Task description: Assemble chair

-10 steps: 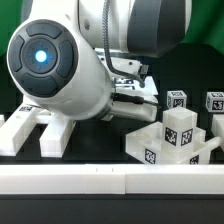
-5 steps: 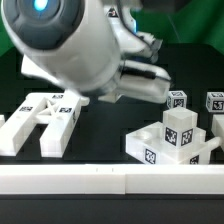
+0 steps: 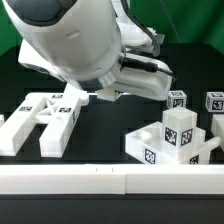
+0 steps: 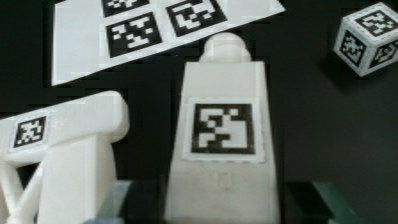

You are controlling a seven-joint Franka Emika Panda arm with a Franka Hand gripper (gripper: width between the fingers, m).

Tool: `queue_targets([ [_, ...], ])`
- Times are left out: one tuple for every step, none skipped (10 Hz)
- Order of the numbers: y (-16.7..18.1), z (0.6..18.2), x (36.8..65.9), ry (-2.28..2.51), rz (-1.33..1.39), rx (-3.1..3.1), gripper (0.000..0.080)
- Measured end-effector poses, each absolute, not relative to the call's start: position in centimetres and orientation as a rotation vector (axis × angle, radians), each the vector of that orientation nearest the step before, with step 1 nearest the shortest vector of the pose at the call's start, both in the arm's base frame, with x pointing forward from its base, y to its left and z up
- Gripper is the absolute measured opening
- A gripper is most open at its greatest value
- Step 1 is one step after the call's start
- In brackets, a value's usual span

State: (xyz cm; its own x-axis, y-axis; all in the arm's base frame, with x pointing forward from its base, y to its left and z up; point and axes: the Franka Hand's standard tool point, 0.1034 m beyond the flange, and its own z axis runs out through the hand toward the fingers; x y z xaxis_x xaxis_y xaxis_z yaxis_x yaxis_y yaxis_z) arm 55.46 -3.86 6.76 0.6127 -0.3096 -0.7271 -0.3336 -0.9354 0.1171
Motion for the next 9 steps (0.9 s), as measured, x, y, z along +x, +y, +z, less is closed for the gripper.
queue_targets([
  [-3.9,7.5,56.2,0.542,1.151,-2.843,0.0295],
  [-3.6,9.0,57.1,0.537,1.082,-2.864,0.0295],
  [-3.4,10.0,58.8,0.531,0.95,-2.91,0.0295],
  [-2.9,11.0,59.7,0.529,0.853,-2.939,0.0295],
  [-2.4,12.0,60.4,0.543,0.79,-2.955,0.0295],
  [-2.1,12.3,61.5,0.556,0.656,-2.991,0.0295],
  [-1.9,12.2,61.9,0.549,0.537,-3.02,0.0295],
  [-1.9,12.2,62.1,0.547,0.443,-3.039,0.0295],
  [-1.7,12.2,62.7,0.544,0.317,-3.056,0.0295],
])
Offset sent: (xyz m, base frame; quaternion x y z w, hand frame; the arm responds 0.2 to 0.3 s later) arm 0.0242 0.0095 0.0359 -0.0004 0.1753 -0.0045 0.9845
